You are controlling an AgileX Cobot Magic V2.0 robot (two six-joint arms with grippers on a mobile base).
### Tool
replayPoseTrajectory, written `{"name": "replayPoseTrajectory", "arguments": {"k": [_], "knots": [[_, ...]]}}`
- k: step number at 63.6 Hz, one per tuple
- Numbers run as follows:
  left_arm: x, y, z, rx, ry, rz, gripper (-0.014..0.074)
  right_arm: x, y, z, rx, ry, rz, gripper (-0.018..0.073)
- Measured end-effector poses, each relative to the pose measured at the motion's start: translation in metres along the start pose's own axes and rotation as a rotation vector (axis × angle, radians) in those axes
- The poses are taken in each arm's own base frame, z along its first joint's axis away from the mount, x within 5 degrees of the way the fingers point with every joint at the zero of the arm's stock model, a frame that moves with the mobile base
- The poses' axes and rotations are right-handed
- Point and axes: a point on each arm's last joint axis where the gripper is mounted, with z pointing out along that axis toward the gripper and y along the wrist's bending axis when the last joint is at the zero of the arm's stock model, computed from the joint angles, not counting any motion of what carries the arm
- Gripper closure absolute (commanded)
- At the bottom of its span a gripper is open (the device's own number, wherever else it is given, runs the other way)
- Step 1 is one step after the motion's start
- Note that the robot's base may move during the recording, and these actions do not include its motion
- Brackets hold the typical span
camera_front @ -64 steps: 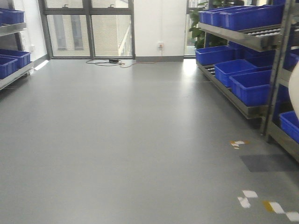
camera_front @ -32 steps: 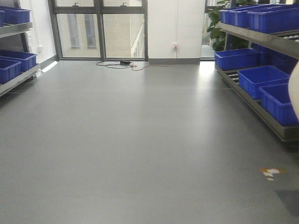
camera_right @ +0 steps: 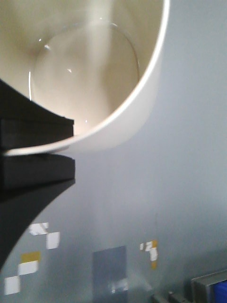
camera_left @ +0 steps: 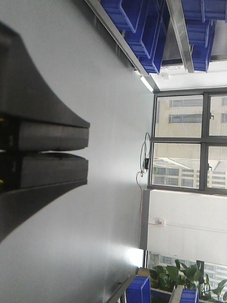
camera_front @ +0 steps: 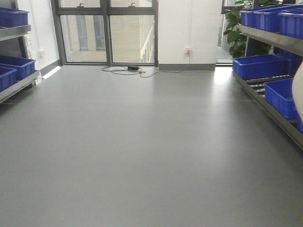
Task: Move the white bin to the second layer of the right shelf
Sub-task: 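Drive the base up to the roller-track shelf with blue crates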
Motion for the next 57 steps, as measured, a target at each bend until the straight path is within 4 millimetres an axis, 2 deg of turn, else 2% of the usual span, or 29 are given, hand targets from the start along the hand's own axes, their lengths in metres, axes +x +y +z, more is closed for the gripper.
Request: {"name": "replayPoseTrajectory", "arguments": {"k": [57], "knots": [[0.0,0.0,0.0,0.0,0.0,0.0,0.0512,0.0,0.0,0.0,0.0,0.0,0.0,0.051]]}}
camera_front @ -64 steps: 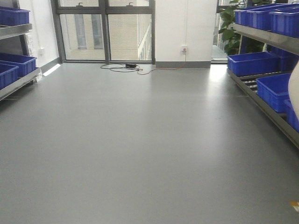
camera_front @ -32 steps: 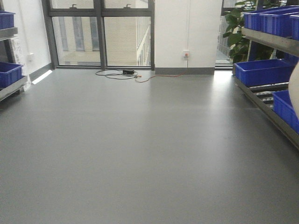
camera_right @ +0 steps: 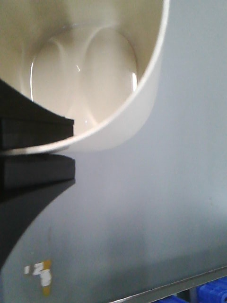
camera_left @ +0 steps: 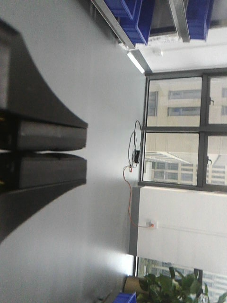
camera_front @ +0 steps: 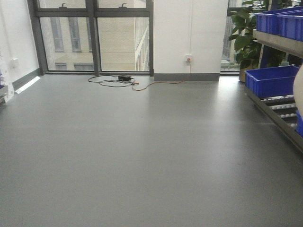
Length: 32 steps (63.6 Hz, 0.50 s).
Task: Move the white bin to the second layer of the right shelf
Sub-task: 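Drive the base up to the roller-track shelf with blue crates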
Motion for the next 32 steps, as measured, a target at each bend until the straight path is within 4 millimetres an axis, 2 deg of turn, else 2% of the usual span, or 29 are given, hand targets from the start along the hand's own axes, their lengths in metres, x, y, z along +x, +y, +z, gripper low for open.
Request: {"name": "replayPoseTrajectory", "arguments": {"k": [32], "knots": [[0.0,0.0,0.0,0.0,0.0,0.0,0.0512,0.0,0.0,0.0,0.0,0.0,0.0,0.051]]}}
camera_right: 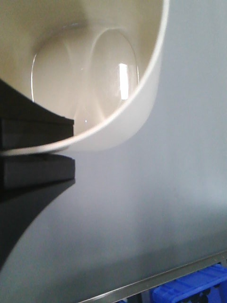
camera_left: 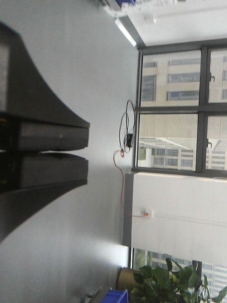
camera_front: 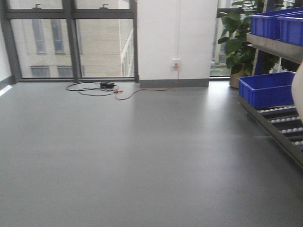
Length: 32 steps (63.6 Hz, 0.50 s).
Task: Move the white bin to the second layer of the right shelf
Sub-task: 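Drive the base up to the roller-track shelf with blue crates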
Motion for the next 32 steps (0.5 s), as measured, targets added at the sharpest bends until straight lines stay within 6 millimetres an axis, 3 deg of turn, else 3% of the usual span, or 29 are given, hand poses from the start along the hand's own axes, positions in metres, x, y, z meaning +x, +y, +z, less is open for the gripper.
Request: {"name": "replayPoseTrajectory", "arguments": {"k": [32], "knots": [[0.0,0.0,0.0,0.0,0.0,0.0,0.0512,0.0,0.0001,0.0,-0.001,0.0,0.001,0.051]]}}
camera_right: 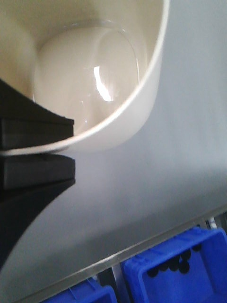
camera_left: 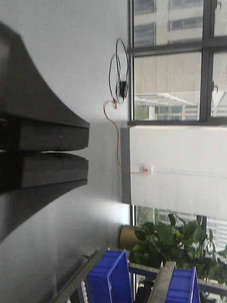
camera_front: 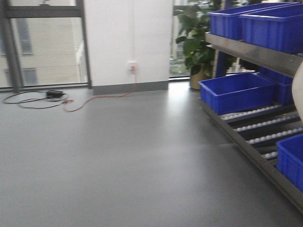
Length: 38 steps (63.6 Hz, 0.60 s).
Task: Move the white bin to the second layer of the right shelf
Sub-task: 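Drive the base up to the roller-track shelf with blue crates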
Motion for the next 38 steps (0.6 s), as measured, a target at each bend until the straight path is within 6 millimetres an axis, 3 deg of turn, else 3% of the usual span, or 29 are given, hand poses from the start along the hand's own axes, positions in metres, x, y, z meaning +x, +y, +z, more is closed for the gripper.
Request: {"name": "replayPoseTrajectory", "arguments": {"k": [38], "knots": [[0.0,0.0,0.0,0.0,0.0,0.0,0.0512,0.0,0.0,0.0,0.0,0.0,0.0,0.051]]}}
